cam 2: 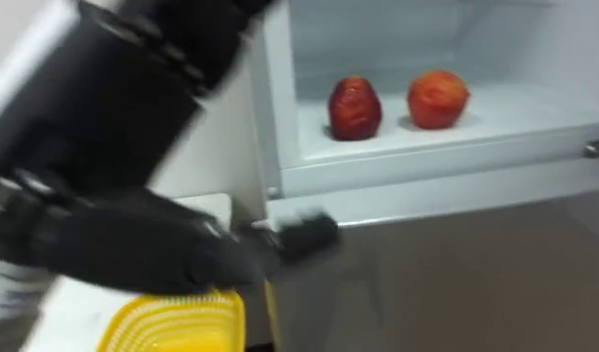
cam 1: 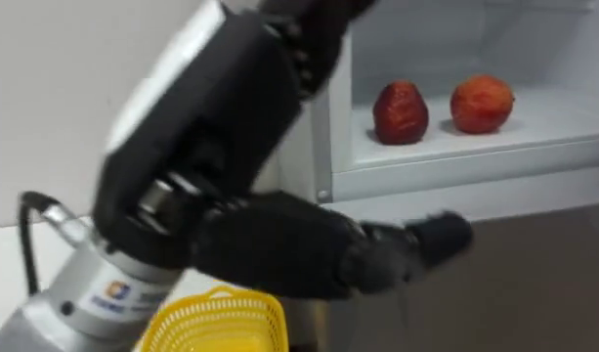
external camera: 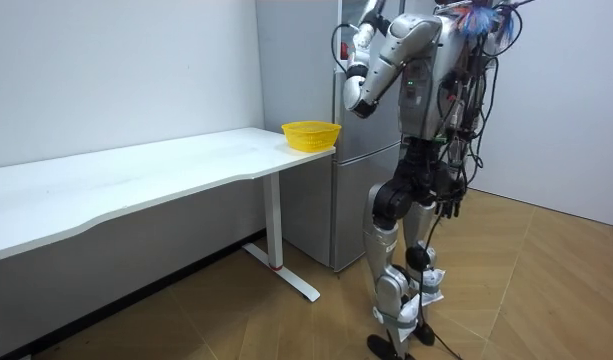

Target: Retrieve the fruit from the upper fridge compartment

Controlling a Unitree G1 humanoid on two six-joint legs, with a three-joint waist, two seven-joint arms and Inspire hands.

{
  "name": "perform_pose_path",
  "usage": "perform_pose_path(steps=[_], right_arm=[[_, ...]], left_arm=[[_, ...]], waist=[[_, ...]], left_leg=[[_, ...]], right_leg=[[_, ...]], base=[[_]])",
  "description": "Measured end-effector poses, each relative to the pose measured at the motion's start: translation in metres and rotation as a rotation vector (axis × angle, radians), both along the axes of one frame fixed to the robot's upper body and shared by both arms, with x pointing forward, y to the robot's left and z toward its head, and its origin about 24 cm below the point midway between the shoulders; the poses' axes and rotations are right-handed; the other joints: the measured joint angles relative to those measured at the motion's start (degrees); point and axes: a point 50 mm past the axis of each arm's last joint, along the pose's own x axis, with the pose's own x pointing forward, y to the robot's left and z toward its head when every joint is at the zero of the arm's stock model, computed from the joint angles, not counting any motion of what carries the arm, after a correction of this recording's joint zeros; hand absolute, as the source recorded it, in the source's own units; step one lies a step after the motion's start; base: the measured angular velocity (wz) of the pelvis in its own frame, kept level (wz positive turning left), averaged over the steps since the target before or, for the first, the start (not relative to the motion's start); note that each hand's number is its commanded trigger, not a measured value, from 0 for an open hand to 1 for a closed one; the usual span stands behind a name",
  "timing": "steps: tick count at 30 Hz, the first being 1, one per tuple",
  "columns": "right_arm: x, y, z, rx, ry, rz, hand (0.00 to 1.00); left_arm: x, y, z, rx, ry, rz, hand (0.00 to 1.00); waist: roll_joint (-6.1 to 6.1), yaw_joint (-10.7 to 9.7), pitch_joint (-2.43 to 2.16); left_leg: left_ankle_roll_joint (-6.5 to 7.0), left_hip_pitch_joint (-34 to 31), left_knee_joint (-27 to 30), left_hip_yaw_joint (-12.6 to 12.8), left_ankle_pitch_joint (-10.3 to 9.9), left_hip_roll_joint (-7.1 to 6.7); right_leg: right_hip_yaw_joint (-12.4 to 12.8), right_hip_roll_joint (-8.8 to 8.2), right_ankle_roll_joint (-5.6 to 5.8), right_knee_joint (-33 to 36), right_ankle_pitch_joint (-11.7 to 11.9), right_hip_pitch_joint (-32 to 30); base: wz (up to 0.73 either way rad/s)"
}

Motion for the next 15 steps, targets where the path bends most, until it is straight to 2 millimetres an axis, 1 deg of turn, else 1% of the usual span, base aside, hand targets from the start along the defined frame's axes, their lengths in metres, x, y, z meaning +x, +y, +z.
perform_pose_path(steps=[1, 2, 3, 5, 6, 7, 8, 9, 10, 11, 12, 14, 15], right_arm=[[-0.001, 0.0, 0.0, 0.0, -0.009, 0.001, 0.0], [-0.006, 0.0, 0.0, -0.001, -0.004, -0.001, 0.0], [-0.01, 0.0, 0.0, -0.002, 0.004, 0.001, 0.0], [-0.022, -0.003, 0.001, -0.016, 0.015, -0.027, 0.0], [-0.023, -0.004, 0.001, -0.024, 0.014, -0.034, 0.0], [-0.029, -0.004, 0.002, -0.035, 0.018, -0.048, 0.0], [-0.034, -0.004, 0.002, -0.041, 0.026, -0.057, 0.0], [-0.036, -0.003, 0.002, -0.041, 0.029, -0.058, 0.0], [-0.042, -0.003, 0.002, -0.042, 0.039, -0.069, 0.0], [-0.045, -0.004, 0.003, -0.045, 0.034, -0.08, 0.0], [-0.043, -0.004, 0.003, -0.048, 0.028, -0.08, 0.0], [-0.045, -0.005, 0.003, -0.056, 0.027, -0.085, 0.0], [-0.048, -0.005, 0.004, -0.057, 0.035, -0.088, 0.0]], left_arm=[[-0.003, 0.016, 0.002, -0.065, -0.028, 0.109, 0.0], [-0.007, 0.031, 0.002, -0.12, -0.048, 0.211, 0.0], [-0.009, 0.038, 0.001, -0.147, -0.058, 0.266, 0.0], [-0.02, 0.073, 0.0, -0.276, -0.096, 0.47, 0.0], [-0.025, 0.082, -0.002, -0.31, -0.106, 0.525, 0.0], [-0.034, 0.099, -0.006, -0.364, -0.122, 0.646, 0.0], [-0.044, 0.114, -0.012, -0.402, -0.136, 0.77, 0.0], [-0.048, 0.121, -0.015, -0.421, -0.142, 0.826, 0.0], [-0.056, 0.135, -0.023, -0.448, -0.14, 0.945, 0.0], [-0.064, 0.15, -0.034, -0.481, -0.106, 1.048, 0.0], [-0.067, 0.157, -0.04, -0.498, -0.082, 1.098, 0.0], [-0.076, 0.181, -0.067, -0.593, 0.03, 1.23, 0.0], [-0.077, 0.187, -0.076, -0.616, 0.071, 1.26, 0.0]], waist=[[0.34, 1.19, -0.22], [0.36, 1.68, -0.23], [0.37, 2.2, -0.17], [0.29, 4.76, -0.06], [0.28, 5.07, -0.02], [0.08, 5.32, -0.02], [0.12, 5.72, 0.21], [-0.37, 6.02, 0.17], [-0.32, 7.04, 0.42], [-0.28, 7.34, 0.46], [-0.28, 7.4, 0.49], [-0.35, 8.12, 0.56], [-0.31, 8.06, 0.54]], left_leg=[[-0.03, 0.03, -0.01, -0.43, 0.03, -0.12], [-0.03, 0.33, 0.0, -1.21, 0.13, -0.32], [-0.02, 0.61, -0.07, -1.28, 0.16, -0.36], [-0.02, 1.69, -0.23, -1.29, 0.16, -0.49], [-0.02, 1.71, -0.25, -1.4, 0.16, -0.53], [-0.02, 1.88, -0.16, -2.1, 0.16, -0.66], [-0.02, 1.84, 0.08, -2.57, 0.16, -0.73], [-0.02, 1.79, 0.15, -2.68, 0.16, -0.74], [-0.02, 1.8, 0.15, -2.77, 0.16, -0.72], [-0.03, 1.72, 0.16, -3.03, 0.15, -0.76], [-0.03, 1.64, 0.17, -3.25, 0.15, -0.79], [-0.02, 0.93, 0.51, -4.34, 0.14, -1.06], [-0.01, 0.64, 0.75, -4.58, 0.14, -1.13]], right_leg=[[-0.38, -0.12, 0.03, 0.02, -0.08, 0.24], [-0.98, -0.35, 0.09, 0.03, -0.28, 0.68], [-1.28, -0.44, 0.12, 0.08, -0.38, 0.96], [-1.31, -0.63, 0.1, 0.12, -0.99, 1.6], [-1.44, -0.68, 0.11, 0.15, -1.15, 1.74], [-1.73, -0.72, 0.2, 0.18, -1.39, 2.05], [-2.01, -0.74, 0.26, 0.2, -1.52, 2.09], [-2.06, -0.73, 0.26, 0.21, -1.52, 2.09], [-2.06, -0.69, 0.25, 0.23, -1.51, 2.1], [-2.09, -0.66, 0.25, 0.21, -1.51, 2.08], [-2.26, -0.67, 0.26, 0.17, -1.52, 2.07], [-3.74, -1.08, 0.29, 0.36, -1.54, 1.83], [-4.05, -1.18, 0.32, 0.39, -1.55, 1.78]], base=[[0.16], [0.22], [0.22], [0.02], [0.09], [0.24], [0.26], [0.14], [0.05], [0.06], [0.14], [0.2], [0.23]])
